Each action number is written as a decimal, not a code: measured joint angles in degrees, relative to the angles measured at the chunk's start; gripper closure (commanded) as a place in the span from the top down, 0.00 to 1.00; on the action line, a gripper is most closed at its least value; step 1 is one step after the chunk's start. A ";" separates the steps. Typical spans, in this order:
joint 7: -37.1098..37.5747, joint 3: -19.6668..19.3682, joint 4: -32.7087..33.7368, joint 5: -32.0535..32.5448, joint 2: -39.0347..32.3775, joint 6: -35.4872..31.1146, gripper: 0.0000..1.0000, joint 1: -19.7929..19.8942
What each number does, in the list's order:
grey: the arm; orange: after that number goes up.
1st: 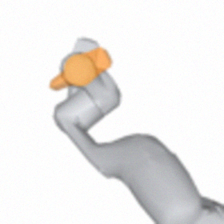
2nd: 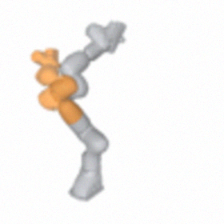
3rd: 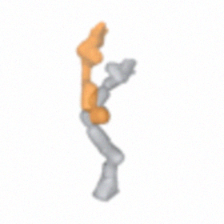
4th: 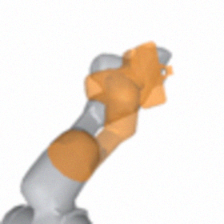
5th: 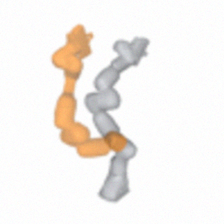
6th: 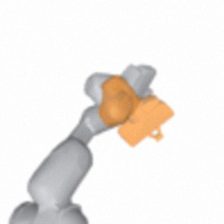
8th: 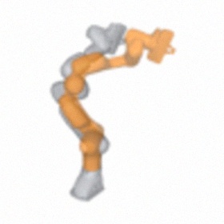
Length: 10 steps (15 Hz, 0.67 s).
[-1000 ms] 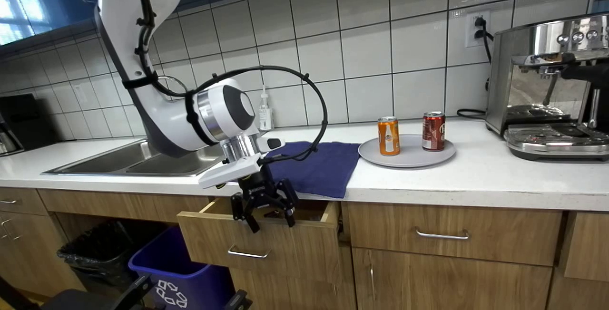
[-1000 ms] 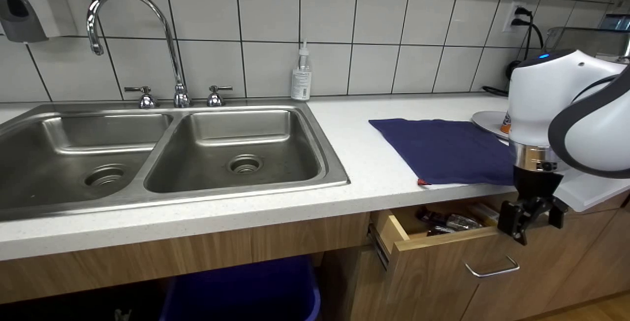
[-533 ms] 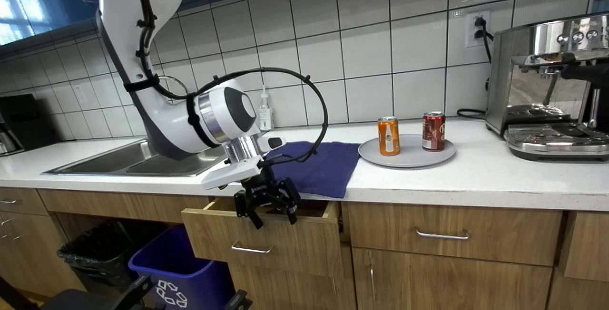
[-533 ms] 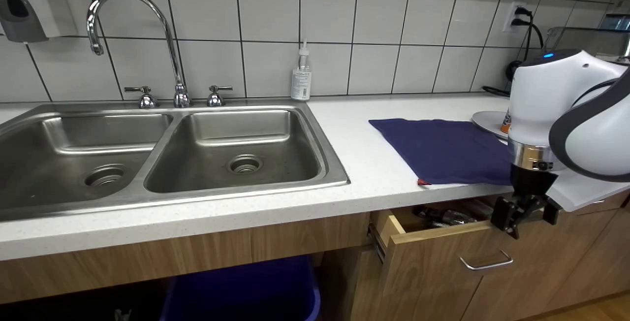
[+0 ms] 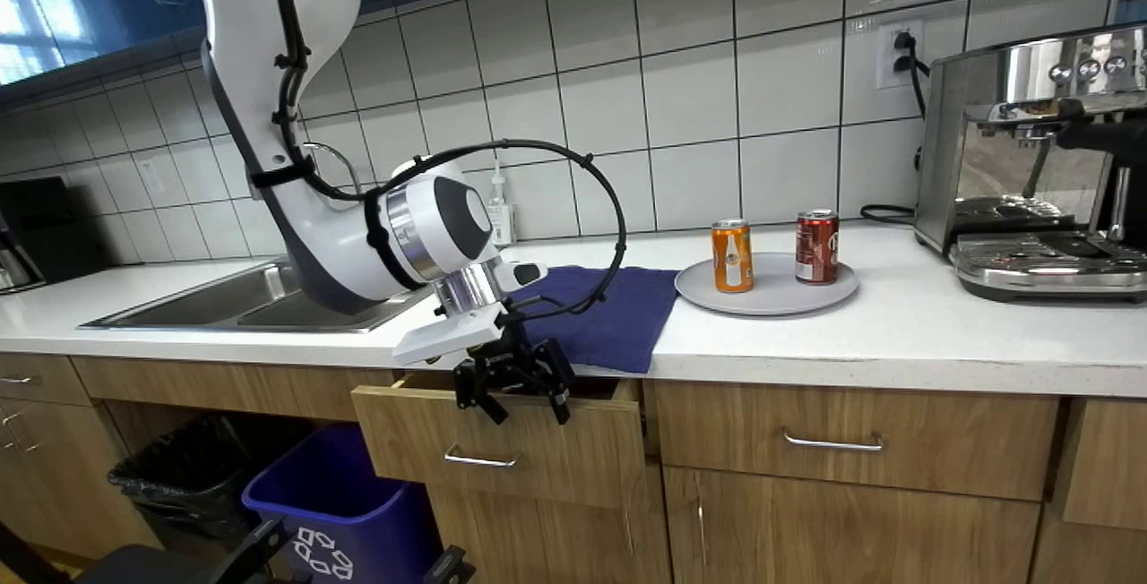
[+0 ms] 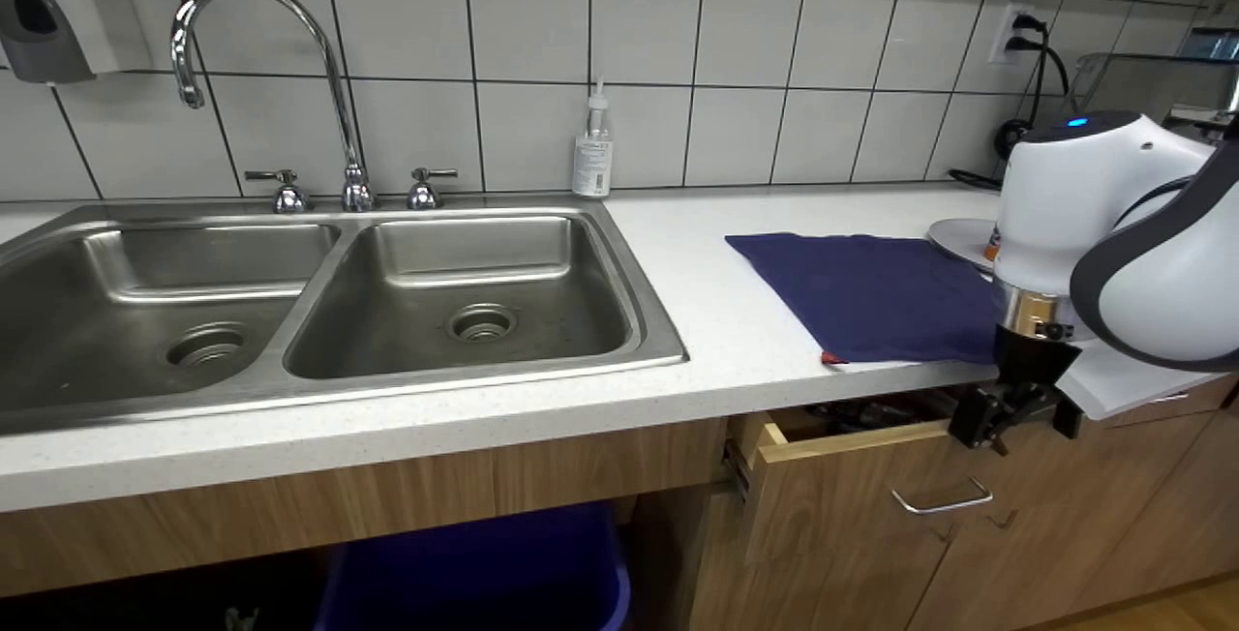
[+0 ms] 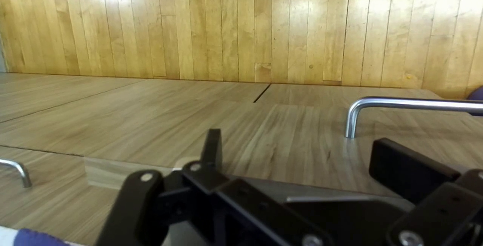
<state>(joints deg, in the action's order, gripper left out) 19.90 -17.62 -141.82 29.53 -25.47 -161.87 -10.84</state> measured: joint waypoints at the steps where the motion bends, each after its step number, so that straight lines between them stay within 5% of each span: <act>1: 0.00 -0.22 0.37 -0.18 -0.31 -0.39 1.00 -0.24; 10: 0.00 -1.29 3.83 -2.34 -2.97 -2.93 1.00 -1.37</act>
<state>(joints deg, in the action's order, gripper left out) 19.90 -18.91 -137.99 27.19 -28.44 -164.80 -12.21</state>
